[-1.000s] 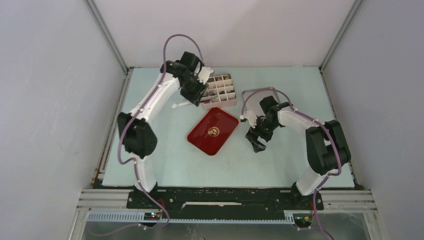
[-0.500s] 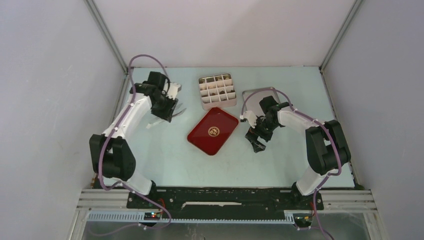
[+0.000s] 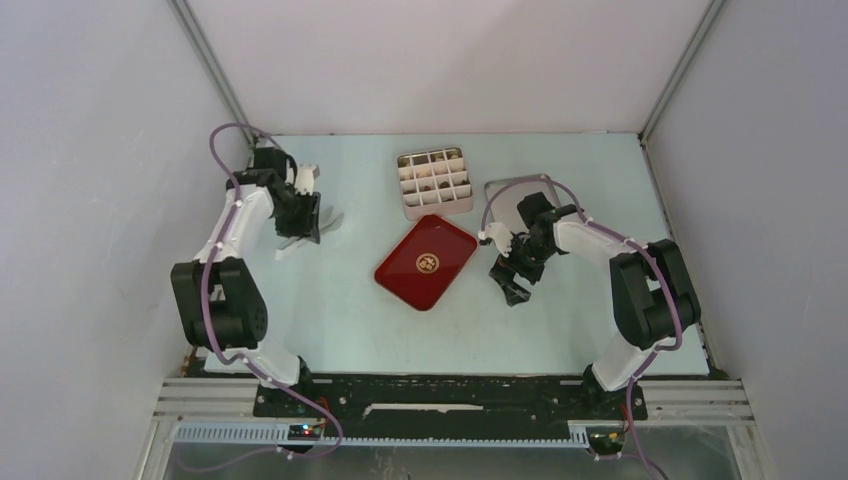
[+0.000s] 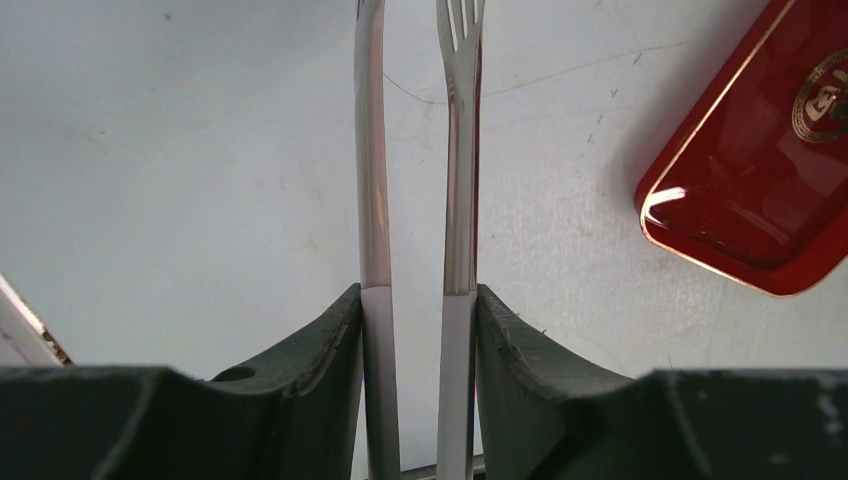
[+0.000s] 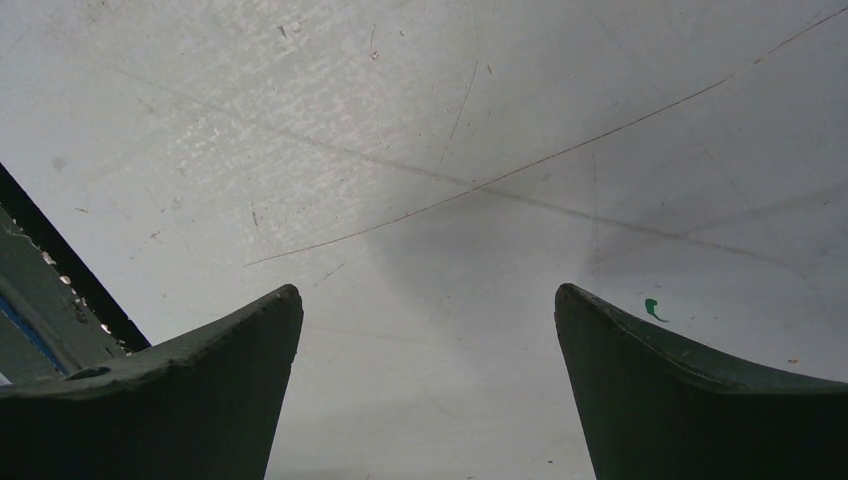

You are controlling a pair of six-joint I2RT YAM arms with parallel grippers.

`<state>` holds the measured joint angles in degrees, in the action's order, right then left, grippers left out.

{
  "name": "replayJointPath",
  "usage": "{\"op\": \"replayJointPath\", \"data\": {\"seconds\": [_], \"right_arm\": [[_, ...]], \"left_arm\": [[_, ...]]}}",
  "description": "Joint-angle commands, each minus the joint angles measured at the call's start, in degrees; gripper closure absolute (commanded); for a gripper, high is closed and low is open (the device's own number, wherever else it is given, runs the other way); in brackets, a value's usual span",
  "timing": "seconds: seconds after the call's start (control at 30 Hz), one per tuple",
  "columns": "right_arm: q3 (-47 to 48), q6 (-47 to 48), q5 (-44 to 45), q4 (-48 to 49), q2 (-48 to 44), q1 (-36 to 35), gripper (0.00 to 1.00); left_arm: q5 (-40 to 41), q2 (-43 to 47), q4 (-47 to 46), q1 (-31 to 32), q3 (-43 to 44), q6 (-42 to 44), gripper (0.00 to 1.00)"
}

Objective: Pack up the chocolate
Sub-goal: Place the clamp at the center of the board.

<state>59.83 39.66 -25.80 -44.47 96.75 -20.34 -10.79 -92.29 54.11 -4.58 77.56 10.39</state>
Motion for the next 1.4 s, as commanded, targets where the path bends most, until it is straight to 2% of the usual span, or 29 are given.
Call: {"op": "replayJointPath", "data": {"seconds": [0.0, 0.7, 1.0, 1.17, 1.27, 1.37], "right_arm": [[1.95, 0.41, 0.05, 0.49, 0.72, -0.57, 0.0], [1.94, 0.68, 0.31, 0.07, 1.19, -1.02, 0.0], [1.94, 0.59, 0.49, 0.14, 1.1, -1.06, 0.0], [1.95, 0.59, 0.57, 0.16, 1.01, -1.1, 0.0], [1.91, 0.51, 0.56, 0.22, 1.0, -1.18, 0.01], [1.95, 0.33, 1.15, 0.57, 1.01, -1.28, 0.0]], "left_arm": [[-1.79, -0.21, 1.13, 0.02, -1.28, -1.1, 0.56], [0.74, -8.75, 5.43, 0.01, -0.77, 0.68, 0.52], [3.17, -6.81, 4.57, 0.58, -0.18, 0.81, 0.44], [10.5, -0.99, 3.08, 3.81, 0.31, 1.34, 0.43], [7.12, 3.61, -0.41, 8.58, -1.32, 3.87, 0.42], [4.66, 5.32, -4.46, 16.53, -2.74, 5.06, 0.44]]}}
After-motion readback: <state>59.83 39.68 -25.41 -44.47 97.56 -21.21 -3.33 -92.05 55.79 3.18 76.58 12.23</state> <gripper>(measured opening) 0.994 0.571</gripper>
